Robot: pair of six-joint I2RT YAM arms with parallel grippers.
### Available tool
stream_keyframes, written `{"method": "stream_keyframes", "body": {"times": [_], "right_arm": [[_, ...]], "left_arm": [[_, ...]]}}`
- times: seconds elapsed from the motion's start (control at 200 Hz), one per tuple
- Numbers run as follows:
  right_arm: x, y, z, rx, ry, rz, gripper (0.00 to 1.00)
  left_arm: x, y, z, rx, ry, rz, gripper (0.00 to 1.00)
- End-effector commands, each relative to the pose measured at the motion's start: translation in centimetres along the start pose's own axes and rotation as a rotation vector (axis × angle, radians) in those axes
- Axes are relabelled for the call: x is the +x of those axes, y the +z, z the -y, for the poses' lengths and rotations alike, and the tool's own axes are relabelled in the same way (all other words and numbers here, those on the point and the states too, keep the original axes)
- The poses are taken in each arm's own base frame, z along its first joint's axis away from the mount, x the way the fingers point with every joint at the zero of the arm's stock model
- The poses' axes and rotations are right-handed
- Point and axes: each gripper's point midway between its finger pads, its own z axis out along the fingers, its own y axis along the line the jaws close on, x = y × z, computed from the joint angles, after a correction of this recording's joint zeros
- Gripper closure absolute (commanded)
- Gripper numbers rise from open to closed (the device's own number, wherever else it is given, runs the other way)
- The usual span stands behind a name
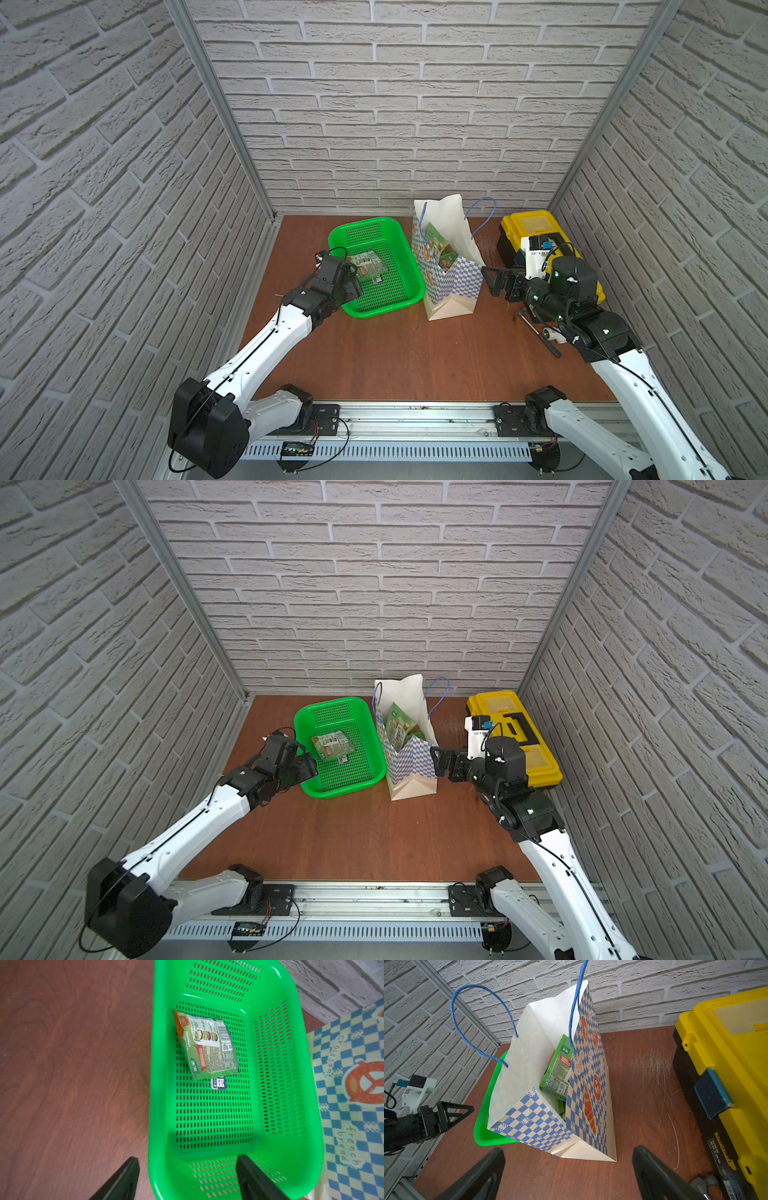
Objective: Place the condiment packets inside the bag
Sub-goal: Adjust the storage box at the center of the board, then pick up the condiment packet from the storage box.
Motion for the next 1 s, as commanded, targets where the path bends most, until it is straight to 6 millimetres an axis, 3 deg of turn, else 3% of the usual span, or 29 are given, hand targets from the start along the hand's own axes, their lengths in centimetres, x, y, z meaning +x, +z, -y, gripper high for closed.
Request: {"method": "stream_keyframes", "body": {"times": [0.0, 0.135, 0.265, 0.42, 0.55, 0.685, 0.815, 0.995], "right_arm": [[-0.8, -0.1, -0.2, -0.015, -0.001, 0.045, 0.01], [-0.6, 0.1, -0.2, -0.019, -0.004, 0.040, 0.01], [-0.4, 0.1, -0.1, -0.018, -0.010, 0.036, 0.01], [-0.5, 0.0, -0.1, -0.018, -0.016, 0.037, 0.01], [-0.6, 0.0, -0.3, -0.021, -0.016, 0.040, 0.01], [-0.7, 0.0, -0.3, -0.024, -0.014, 0.040, 0.01], [-0.8, -0.2, -0.4, -0.023, -0.018, 0.039, 0.01], [-1.0, -0.1, -0.4, -0.022, -0.023, 0.038, 0.01]], "left_arm": [[0.8, 1.5, -1.8, -0.100, 0.001, -0.044, 0.22], [2.2, 3.2, -3.8, -0.187, -0.012, -0.120, 0.23], [2.4, 3.4, -6.8, -0.291, -0.055, -0.144, 0.25], [0.7, 2.0, -9.6, -0.353, -0.121, -0.089, 0.25], [-1.1, 0.8, -10.3, -0.362, -0.139, -0.021, 0.24], [-2.7, -0.2, -8.9, -0.298, -0.149, 0.012, 0.26], [-3.9, -1.0, -4.9, -0.125, -0.127, 0.057, 0.27], [-5.1, -2.0, -0.3, -0.011, -0.087, 0.094, 0.24]]}}
